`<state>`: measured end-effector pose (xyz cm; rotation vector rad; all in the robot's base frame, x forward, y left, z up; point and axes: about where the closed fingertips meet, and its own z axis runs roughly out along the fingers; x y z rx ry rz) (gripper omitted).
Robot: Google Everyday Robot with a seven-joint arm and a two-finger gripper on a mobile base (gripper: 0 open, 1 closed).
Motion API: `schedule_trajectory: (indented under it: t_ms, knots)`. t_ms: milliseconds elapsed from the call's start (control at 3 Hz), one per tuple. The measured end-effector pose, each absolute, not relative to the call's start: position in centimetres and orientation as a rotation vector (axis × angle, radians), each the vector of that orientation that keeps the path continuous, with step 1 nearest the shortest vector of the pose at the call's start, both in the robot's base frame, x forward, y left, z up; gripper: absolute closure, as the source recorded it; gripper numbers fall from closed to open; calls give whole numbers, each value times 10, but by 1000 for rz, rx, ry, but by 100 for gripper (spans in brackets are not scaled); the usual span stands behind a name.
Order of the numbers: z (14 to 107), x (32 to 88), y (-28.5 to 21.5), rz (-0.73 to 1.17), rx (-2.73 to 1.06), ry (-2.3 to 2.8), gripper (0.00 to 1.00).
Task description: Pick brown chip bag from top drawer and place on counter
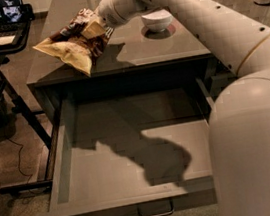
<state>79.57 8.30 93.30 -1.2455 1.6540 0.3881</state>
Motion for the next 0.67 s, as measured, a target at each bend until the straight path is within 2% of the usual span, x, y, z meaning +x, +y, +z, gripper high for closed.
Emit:
schedule_trajectory:
  t_ms: [667]
  knots:
    - [928, 802, 86, 413, -1255, 1667, 11]
